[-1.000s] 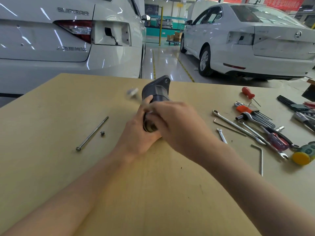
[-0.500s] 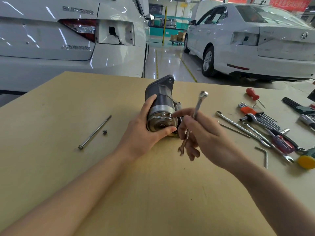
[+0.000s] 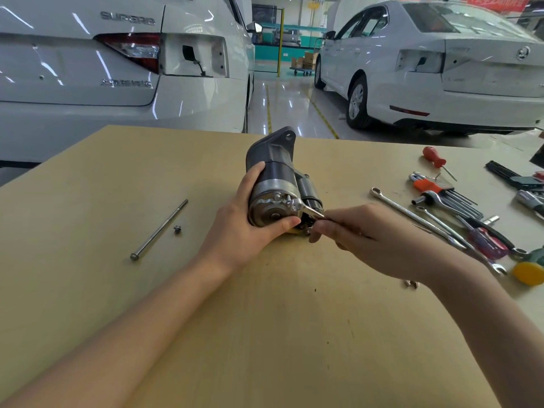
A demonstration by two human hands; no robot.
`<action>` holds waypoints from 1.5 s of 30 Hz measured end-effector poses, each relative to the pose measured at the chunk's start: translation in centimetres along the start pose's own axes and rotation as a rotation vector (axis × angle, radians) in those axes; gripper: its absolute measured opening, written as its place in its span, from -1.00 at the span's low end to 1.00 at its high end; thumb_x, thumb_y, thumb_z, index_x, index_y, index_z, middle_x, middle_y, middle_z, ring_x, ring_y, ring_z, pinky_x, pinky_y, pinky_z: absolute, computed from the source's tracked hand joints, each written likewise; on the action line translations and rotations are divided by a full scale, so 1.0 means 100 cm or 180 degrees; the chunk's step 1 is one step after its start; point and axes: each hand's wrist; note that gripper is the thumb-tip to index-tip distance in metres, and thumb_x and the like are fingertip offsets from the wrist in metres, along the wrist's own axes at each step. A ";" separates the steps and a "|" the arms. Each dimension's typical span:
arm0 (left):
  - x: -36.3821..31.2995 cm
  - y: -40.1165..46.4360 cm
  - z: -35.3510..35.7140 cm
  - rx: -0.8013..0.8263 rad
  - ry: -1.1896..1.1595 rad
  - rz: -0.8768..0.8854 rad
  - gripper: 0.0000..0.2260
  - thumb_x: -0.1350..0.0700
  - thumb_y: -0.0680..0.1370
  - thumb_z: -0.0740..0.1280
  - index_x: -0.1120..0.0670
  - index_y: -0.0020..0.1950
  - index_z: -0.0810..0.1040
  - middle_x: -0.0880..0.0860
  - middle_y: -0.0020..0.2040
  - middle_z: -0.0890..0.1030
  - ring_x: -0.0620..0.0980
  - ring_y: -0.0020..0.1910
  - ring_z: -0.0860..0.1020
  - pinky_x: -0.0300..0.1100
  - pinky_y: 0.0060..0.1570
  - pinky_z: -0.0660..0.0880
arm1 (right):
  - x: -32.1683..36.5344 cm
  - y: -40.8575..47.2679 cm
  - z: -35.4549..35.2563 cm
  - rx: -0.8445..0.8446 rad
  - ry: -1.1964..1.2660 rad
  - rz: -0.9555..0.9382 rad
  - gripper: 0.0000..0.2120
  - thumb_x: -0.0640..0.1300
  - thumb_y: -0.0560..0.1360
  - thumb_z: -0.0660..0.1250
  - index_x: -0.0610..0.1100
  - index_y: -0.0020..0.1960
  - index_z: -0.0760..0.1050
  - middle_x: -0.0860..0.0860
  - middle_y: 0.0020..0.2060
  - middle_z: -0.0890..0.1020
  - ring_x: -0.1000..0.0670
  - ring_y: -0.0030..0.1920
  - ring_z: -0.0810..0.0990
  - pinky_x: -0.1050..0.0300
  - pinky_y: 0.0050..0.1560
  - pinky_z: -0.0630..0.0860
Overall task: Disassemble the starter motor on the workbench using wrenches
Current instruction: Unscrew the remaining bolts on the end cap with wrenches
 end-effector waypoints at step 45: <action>-0.012 -0.002 -0.004 0.0223 -0.0481 -0.0288 -0.19 -0.41 0.25 0.36 -0.32 0.45 0.17 -0.25 0.14 0.52 -0.38 0.02 0.54 -0.55 -0.08 0.40 | 0.018 0.012 -0.005 -0.1751 0.3595 0.0575 -0.86 -0.12 0.34 0.45 -0.21 -0.22 0.60 -0.07 -0.44 0.61 0.04 -0.46 0.57 0.24 -0.40 0.54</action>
Point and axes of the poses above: each hand's wrist, its own y-axis towards the middle knuckle, its own z-axis out of the palm, x = y × z
